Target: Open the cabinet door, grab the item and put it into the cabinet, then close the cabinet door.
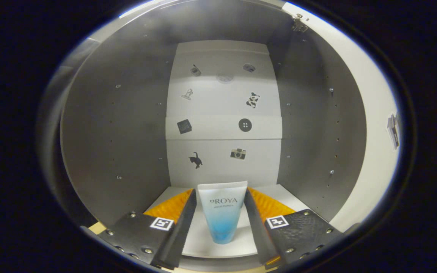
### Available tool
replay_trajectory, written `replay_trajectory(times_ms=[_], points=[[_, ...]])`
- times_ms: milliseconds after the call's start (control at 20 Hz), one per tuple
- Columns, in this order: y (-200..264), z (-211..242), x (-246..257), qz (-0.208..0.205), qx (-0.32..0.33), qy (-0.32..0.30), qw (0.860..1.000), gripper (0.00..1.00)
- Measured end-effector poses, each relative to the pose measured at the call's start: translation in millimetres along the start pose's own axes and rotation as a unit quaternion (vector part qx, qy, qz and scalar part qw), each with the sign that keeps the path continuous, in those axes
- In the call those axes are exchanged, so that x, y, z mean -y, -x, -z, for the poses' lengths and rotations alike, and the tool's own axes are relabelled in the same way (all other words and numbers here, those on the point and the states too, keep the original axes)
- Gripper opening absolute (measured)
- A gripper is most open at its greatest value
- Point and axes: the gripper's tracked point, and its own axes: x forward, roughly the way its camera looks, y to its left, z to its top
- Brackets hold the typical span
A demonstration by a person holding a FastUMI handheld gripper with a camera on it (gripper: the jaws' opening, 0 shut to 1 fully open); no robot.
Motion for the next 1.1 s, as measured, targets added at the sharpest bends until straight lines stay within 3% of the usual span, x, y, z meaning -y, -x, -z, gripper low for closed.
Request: replay_trajectory(times_ms=[150, 500, 750, 1100], points=[[5.2, -6.0, 4.1, 0.006, 0.002, -0.009, 1.000, 0.81], [59.9, -30.0, 2.8, 0.006, 0.017, -0.010, 1.000, 0.82], [132.6, -40.5, -1.9, 0.013, 0.016, -0.005, 1.000, 0.82], [259.8, -44.4, 11.0, 0.054, 0.009, 0.018, 0.998, 0.82]])
